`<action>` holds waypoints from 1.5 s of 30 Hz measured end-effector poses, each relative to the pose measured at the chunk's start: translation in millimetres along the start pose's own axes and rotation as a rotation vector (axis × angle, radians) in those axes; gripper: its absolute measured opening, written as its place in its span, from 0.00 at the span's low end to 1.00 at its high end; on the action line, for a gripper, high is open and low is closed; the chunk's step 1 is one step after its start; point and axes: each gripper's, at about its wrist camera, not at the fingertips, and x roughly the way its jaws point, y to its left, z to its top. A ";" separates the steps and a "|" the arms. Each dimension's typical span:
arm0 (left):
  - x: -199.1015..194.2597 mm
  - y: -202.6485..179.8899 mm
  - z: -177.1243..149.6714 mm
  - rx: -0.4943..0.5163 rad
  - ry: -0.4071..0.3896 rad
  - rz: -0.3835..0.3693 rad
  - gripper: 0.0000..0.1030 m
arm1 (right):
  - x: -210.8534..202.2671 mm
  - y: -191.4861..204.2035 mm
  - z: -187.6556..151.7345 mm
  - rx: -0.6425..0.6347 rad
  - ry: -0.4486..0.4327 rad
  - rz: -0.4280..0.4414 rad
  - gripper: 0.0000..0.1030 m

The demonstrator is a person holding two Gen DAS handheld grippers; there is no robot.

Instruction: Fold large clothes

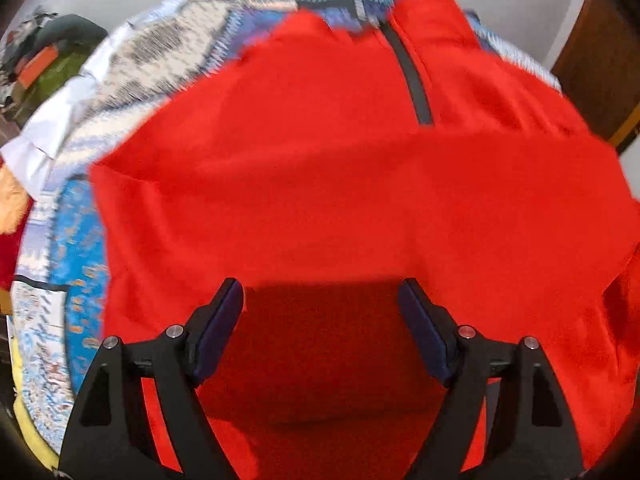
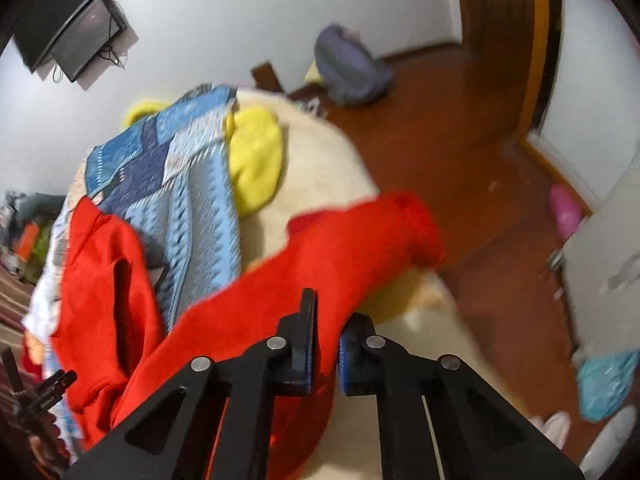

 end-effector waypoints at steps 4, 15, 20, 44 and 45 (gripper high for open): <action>6.4 -2.9 -6.8 -0.010 -0.026 0.030 0.87 | -34.1 -14.0 23.7 -0.014 -0.104 -0.084 0.04; -0.9 10.9 -20.0 -0.033 0.004 0.049 0.95 | -151.3 3.3 74.3 -0.051 -0.322 -0.076 0.04; -52.4 10.3 -31.9 0.052 -0.087 0.063 0.95 | -191.3 79.1 77.9 -0.153 -0.383 0.034 0.04; -118.7 145.5 -140.8 -0.004 -0.141 0.127 0.95 | 13.0 402.3 -146.7 -0.572 0.167 0.253 0.04; -115.6 146.9 -144.2 -0.004 -0.130 0.129 0.95 | 24.8 403.0 -160.5 -0.574 0.202 0.243 0.04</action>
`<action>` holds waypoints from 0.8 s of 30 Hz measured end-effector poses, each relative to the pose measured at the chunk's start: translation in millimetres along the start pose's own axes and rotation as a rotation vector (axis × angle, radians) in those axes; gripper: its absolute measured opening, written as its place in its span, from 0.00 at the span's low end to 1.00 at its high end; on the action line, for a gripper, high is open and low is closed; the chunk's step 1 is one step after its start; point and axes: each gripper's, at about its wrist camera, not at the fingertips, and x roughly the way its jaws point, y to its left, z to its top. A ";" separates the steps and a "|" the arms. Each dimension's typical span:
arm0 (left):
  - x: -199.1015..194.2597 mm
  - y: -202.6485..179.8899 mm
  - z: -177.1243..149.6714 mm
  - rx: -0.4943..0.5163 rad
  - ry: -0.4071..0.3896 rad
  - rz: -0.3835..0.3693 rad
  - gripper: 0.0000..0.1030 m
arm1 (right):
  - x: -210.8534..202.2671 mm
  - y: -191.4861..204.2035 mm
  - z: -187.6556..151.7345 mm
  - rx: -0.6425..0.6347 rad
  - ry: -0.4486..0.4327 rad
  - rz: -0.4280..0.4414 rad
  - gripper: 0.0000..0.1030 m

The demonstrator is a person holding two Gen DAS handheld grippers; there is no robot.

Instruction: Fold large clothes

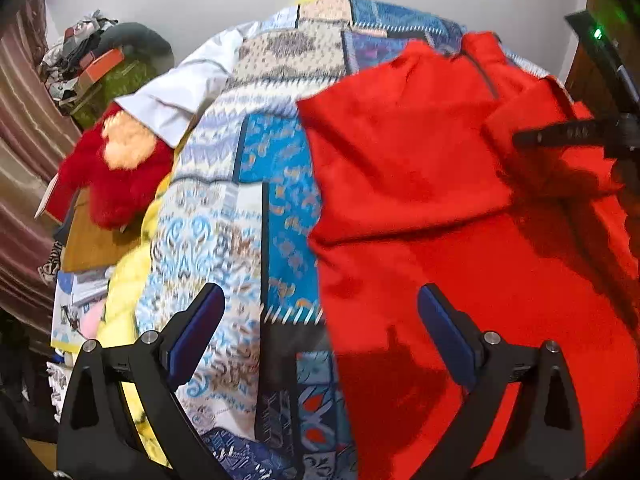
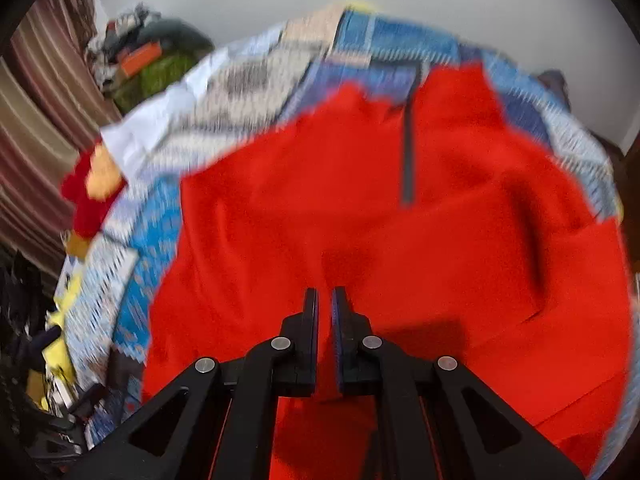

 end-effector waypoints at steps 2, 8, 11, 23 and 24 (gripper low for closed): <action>3.3 2.1 -4.6 -0.008 0.012 -0.004 0.95 | 14.5 -3.4 -15.4 0.019 0.059 -0.005 0.04; 0.5 -3.4 3.0 -0.043 0.019 -0.049 0.95 | 29.4 -13.6 -38.7 0.060 0.202 0.110 0.04; -5.3 -15.8 17.6 -0.034 0.000 -0.062 0.95 | -2.7 -17.1 -38.3 0.015 0.181 0.161 0.04; -2.9 -152.6 102.0 0.162 -0.056 -0.184 0.95 | -126.3 -133.7 -33.5 -0.019 -0.115 -0.184 0.04; 5.5 -170.4 109.6 0.183 -0.043 -0.194 0.95 | -126.7 -147.6 -34.8 -0.007 -0.113 -0.224 0.04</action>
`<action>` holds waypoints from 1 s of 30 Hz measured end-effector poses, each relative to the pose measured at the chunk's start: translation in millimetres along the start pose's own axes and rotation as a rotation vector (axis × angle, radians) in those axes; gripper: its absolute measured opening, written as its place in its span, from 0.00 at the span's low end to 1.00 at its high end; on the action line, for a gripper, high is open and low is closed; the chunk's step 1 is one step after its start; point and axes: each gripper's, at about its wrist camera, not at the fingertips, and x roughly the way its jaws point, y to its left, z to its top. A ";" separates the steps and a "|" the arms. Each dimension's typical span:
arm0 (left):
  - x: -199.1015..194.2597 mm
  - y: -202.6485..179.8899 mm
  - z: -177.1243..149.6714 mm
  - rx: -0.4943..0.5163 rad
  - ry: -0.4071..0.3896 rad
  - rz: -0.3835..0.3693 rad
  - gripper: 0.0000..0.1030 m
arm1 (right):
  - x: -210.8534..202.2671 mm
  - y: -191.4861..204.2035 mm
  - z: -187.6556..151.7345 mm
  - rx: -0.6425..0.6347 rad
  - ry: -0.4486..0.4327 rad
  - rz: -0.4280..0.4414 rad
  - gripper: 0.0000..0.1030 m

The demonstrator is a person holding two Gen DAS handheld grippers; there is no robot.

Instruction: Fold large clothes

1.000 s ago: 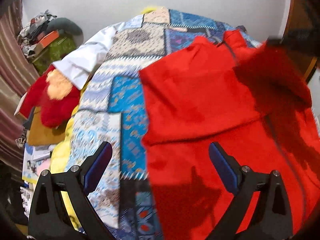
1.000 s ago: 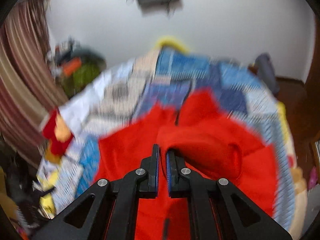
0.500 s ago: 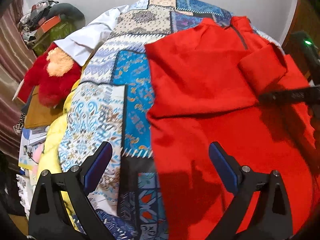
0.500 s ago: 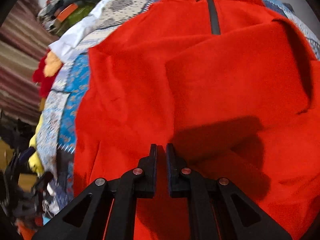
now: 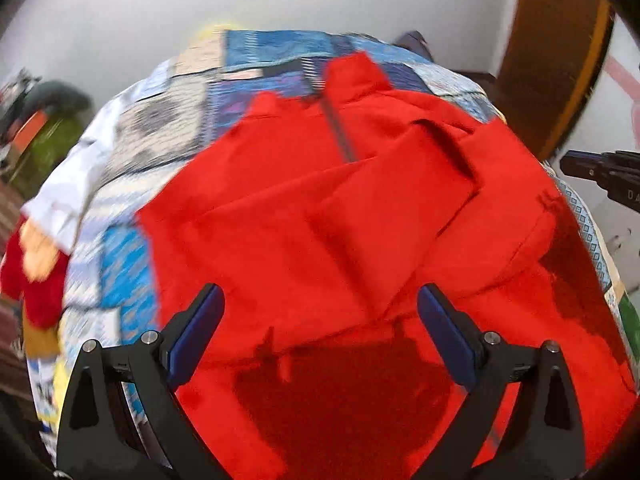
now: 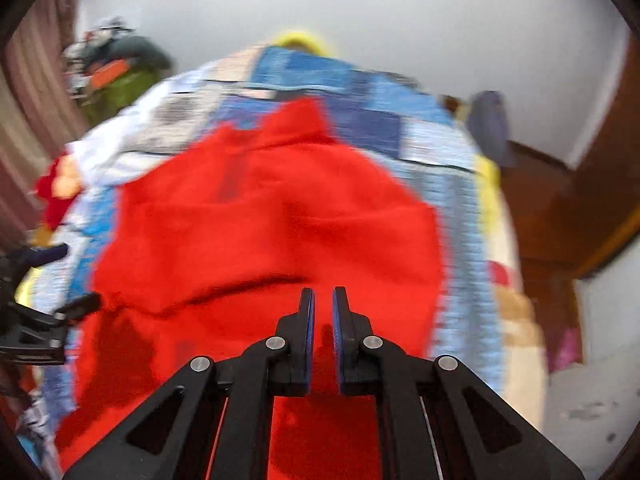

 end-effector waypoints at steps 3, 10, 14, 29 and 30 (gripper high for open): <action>32.0 -32.0 21.6 0.049 0.037 -0.016 0.95 | 8.5 -39.8 -10.0 0.032 0.024 -0.055 0.04; 96.8 -87.4 48.9 0.173 0.119 0.007 0.95 | 35.7 -90.5 -35.9 0.102 0.086 -0.067 0.04; 100.2 -92.3 57.0 0.177 0.069 0.052 0.52 | 44.2 -97.9 -41.5 0.110 0.097 -0.072 0.04; -27.6 54.9 81.8 -0.110 -0.251 0.209 0.05 | 60.0 -63.4 -1.9 0.037 0.037 -0.062 0.04; -29.8 66.3 76.9 -0.124 -0.251 0.223 0.05 | 72.0 -57.8 -3.4 0.009 0.066 -0.100 0.04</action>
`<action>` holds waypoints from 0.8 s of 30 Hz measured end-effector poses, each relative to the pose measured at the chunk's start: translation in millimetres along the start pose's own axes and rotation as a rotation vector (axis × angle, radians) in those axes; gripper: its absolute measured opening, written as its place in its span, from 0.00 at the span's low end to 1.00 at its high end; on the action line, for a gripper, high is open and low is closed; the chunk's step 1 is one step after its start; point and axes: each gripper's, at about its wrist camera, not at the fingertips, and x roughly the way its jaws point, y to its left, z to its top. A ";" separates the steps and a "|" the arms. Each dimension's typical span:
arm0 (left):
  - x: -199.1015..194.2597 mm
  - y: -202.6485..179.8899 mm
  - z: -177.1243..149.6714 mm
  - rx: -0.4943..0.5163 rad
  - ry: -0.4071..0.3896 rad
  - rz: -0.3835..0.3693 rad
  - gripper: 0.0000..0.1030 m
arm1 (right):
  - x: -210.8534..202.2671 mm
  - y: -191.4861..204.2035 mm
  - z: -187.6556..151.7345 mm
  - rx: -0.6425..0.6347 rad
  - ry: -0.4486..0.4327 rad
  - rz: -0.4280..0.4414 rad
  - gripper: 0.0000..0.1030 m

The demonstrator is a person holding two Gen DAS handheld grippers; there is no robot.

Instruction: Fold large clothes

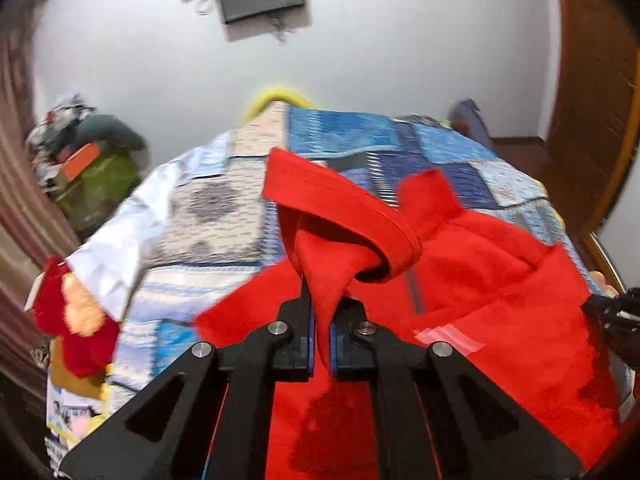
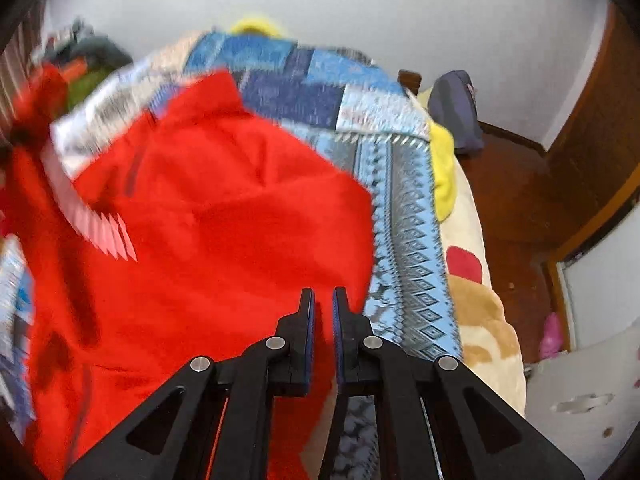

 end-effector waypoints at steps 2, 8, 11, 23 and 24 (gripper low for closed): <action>3.1 18.3 -9.7 -0.019 0.021 0.000 0.05 | 18.8 11.6 -4.0 -0.057 0.029 -0.094 0.04; 32.5 37.0 -62.9 -0.040 0.129 0.001 0.06 | 26.7 34.2 -14.1 -0.176 -0.010 -0.387 0.05; 55.2 47.8 -89.2 -0.076 0.197 -0.016 0.06 | 26.7 36.1 -18.1 -0.206 -0.015 -0.415 0.05; 107.4 113.1 -169.9 -0.335 0.420 -0.184 0.28 | 27.0 10.3 -9.0 -0.110 0.043 -0.288 0.05; 101.7 115.6 -169.7 -0.331 0.418 -0.202 0.39 | 22.0 5.0 -7.1 -0.076 0.049 -0.217 0.05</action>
